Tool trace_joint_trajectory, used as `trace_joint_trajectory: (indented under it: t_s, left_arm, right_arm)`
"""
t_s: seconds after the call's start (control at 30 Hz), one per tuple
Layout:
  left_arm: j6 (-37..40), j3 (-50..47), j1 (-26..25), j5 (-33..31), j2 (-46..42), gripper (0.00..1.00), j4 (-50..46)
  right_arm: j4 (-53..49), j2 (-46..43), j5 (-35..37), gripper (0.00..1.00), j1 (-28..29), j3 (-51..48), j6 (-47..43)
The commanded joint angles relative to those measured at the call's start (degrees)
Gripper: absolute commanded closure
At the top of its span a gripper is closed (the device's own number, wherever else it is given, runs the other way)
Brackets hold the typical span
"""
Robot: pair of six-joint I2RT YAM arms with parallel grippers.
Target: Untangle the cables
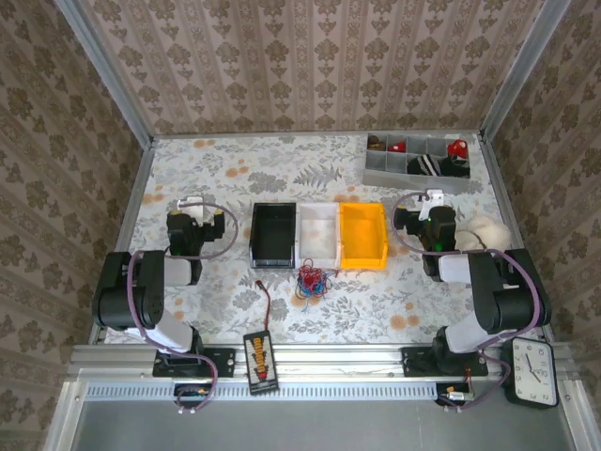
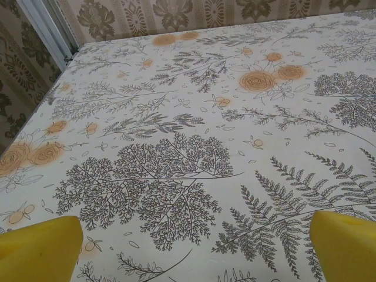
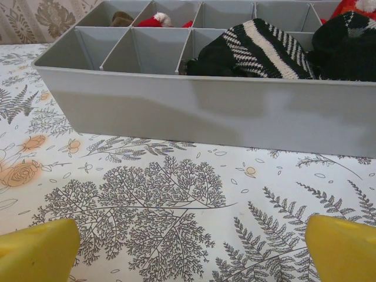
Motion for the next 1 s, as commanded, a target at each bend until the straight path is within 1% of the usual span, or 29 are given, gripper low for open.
trace_joint_trajectory:
  t_s: [0.0,0.2,0.37,0.97]
  left_arm:
    - [1.13,0.81,-0.39,-0.35,-0.31,0.00,0.07]
    - [1.24,0.67,-0.61,-0.89,-0.29,0.00,0.37]
    - [0.44,0.45,-1.10,-4.91,-0.22,0.00,1.08]
    - [0.38,0.26,-1.36,-6.02,-0.15,0.00,1.59]
  right_arm:
    - [0.75,0.25,-1.27,0.00,-0.27,-0.04,-0.64]
    - [0.75,0.21,-1.28,0.00,-0.27,-0.04,-0.64]
    - [0.75,0.21,-1.31,0.00,-0.27,-0.03,-0.64]
    - [0.84,0.17,-2.85,0.00,-0.89,-0.11,-0.48]
